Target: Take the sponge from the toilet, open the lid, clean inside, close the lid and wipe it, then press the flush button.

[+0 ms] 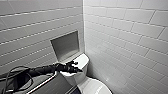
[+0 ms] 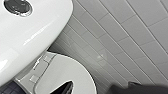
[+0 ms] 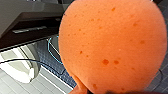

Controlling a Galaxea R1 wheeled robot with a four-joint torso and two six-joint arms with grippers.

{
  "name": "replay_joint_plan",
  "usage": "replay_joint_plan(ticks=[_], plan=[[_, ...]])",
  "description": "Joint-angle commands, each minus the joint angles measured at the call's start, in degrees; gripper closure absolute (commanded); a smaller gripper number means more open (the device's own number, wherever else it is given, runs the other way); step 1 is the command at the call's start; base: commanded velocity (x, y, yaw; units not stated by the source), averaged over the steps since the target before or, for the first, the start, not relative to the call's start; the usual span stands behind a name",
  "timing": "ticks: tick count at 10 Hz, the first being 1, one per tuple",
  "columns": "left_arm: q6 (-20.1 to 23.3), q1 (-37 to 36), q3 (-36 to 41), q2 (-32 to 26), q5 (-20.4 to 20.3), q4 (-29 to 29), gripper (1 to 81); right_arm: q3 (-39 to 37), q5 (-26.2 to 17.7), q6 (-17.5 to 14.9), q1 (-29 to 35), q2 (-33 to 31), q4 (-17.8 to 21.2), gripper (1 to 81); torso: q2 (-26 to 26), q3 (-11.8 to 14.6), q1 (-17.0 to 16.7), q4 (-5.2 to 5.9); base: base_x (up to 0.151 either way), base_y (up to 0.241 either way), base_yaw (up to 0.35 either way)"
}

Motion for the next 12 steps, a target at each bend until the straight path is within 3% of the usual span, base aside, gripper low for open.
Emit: replay_joint_plan(ticks=[1, 10, 12], plan=[[0.19, -13.03, -7.62, 3.61, 5.07, -3.61, 1.0, 1.33, -0.98, -0.18, -1.96, 0.16, -0.47, 81.1, -0.02, 0.00, 0.00, 0.00, 0.000, 0.000, 0.000], [0.11, -20.33, -32.79, 17.24, 9.73, -2.64, 1.0, -2.00, -1.77, -0.35, -10.22, 7.01, -0.99, 81.1, 0.07, 0.02, 0.02, 0.00, 0.000, 0.000, 0.000], [0.11, -21.91, -39.36, 20.75, 11.31, -0.98, 1.0, -2.18, -1.59, -0.35, -10.23, 7.28, -0.99, 81.1, 0.07, -2.86, 0.00, 0.00, 0.000, 0.000, 0.000]])
